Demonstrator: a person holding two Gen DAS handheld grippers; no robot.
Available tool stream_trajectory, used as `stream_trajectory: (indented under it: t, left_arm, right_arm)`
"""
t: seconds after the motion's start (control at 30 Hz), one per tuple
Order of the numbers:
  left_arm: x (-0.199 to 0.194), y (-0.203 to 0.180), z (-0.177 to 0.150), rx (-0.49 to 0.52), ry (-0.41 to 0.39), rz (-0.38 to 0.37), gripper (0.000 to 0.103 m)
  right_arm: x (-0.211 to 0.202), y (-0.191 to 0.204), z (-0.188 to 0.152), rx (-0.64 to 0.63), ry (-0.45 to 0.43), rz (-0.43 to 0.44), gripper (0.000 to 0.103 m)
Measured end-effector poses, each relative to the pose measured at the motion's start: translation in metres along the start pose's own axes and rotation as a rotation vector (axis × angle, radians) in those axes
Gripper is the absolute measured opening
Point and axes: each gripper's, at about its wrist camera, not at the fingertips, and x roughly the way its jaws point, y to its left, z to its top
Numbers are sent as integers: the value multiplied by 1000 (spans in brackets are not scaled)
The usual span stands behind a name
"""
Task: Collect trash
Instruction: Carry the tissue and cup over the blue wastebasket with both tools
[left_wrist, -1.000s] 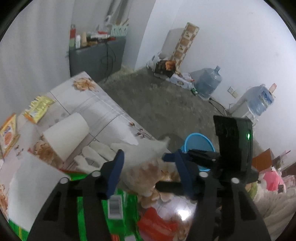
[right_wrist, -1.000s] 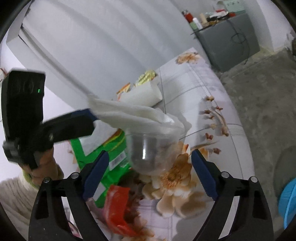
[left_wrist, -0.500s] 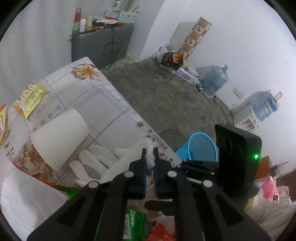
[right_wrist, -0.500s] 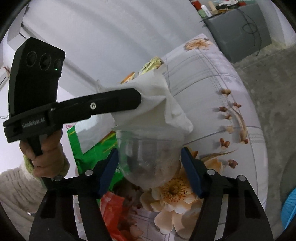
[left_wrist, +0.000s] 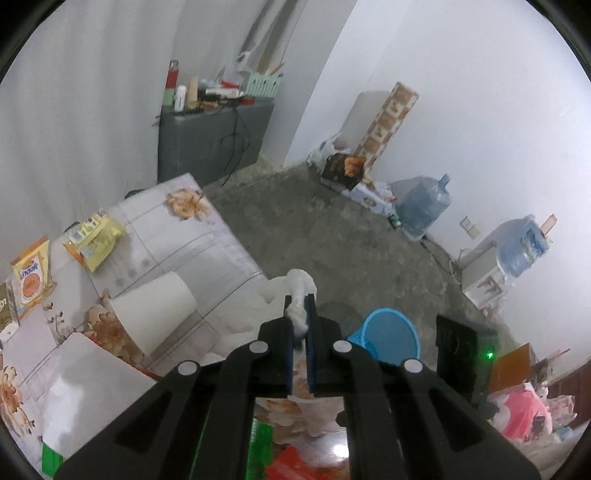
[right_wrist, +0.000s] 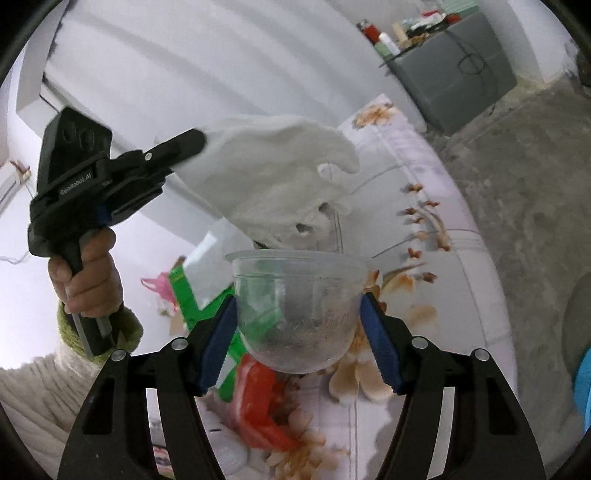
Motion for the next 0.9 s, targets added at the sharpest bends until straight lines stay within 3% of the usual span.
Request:
stream_trajectory:
  t: [0.17,0.37,0.5,0.67,0.77,0.9]
  left_arm:
    - [-10,-40,0,40,-25,-59,5]
    - [25,-105,2,83,38,-163,5]
    - [79,-161,2,102,131,-250,5]
    - [174,-222,-10,67,314,-323,5]
    - [226,-250,-22,51,388,-335,5]
    - [278,-275,-36,57,423,-327,5]
  right_arm:
    - [-55,-9,-20,60,-114,-37,63]
    - [-124,-44,-55,187,-237,-178,64]
    - [-166,-81,-84,316,-315,-298,64]
    - [-200,-138,-119,524,-398,-419,64]
    - [-205,-167,-125,611,-423,-467,64]
    - [-210,-202,-121,673,-433,-519,64]
